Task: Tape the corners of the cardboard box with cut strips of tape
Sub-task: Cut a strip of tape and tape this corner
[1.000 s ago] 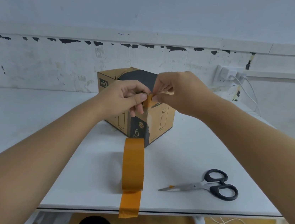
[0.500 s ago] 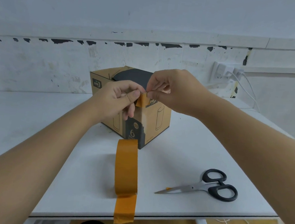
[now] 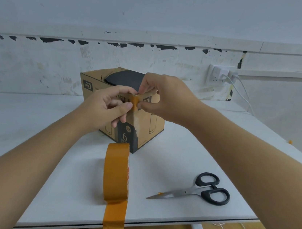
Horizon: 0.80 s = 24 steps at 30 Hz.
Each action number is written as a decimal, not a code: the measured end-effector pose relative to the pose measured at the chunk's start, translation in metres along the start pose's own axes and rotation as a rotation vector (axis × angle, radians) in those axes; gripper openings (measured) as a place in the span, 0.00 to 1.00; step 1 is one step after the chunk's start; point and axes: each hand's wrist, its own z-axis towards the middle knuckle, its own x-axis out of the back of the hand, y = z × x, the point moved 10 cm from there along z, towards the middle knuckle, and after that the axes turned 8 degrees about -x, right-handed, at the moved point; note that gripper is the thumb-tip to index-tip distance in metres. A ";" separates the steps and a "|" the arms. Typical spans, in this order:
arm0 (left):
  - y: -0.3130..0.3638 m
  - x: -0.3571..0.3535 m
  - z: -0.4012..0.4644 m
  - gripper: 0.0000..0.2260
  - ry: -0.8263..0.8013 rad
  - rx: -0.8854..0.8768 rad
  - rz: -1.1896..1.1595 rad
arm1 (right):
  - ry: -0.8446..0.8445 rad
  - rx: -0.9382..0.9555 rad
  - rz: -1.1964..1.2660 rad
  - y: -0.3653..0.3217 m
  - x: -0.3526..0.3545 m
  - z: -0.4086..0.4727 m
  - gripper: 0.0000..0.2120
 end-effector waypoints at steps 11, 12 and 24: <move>-0.003 -0.003 0.000 0.13 0.002 0.028 -0.024 | 0.036 0.011 -0.074 -0.005 -0.002 -0.006 0.14; -0.003 -0.004 0.000 0.13 0.010 0.026 -0.015 | 0.051 0.012 -0.076 -0.006 -0.002 -0.006 0.14; -0.002 -0.005 -0.003 0.14 -0.009 0.049 0.033 | 0.139 0.005 -0.049 -0.008 -0.002 -0.015 0.12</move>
